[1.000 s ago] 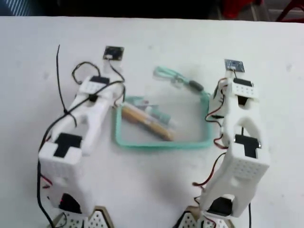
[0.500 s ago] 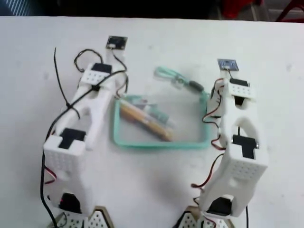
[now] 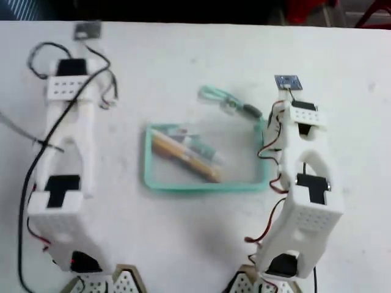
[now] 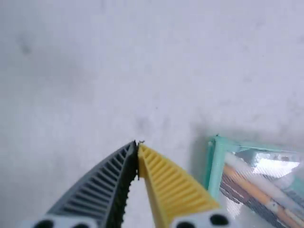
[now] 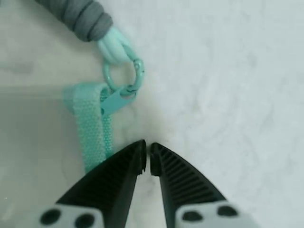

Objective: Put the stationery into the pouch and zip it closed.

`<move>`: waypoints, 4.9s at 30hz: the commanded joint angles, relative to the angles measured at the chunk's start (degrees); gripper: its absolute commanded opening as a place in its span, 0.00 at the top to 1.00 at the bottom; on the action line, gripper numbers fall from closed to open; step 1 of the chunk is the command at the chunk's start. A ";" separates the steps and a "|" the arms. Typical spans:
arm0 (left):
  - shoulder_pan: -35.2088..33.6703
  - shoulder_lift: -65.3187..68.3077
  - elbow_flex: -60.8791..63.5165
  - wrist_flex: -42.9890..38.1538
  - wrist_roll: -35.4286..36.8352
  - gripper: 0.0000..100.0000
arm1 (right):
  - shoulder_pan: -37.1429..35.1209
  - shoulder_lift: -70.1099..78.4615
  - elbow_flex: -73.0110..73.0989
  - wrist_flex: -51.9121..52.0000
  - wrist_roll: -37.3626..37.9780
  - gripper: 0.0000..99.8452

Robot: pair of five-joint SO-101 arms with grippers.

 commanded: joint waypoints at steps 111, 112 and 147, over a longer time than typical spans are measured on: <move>-0.84 -124.88 84.57 -14.68 -17.23 0.98 | -11.91 -127.87 -19.78 37.67 -14.42 0.98; -0.57 -124.88 86.15 -15.21 -16.79 0.98 | -11.91 -127.87 -19.69 37.67 -14.42 0.98; 6.29 -124.70 116.48 -23.74 -20.66 0.98 | -11.91 -127.87 66.73 -11.30 -13.98 0.96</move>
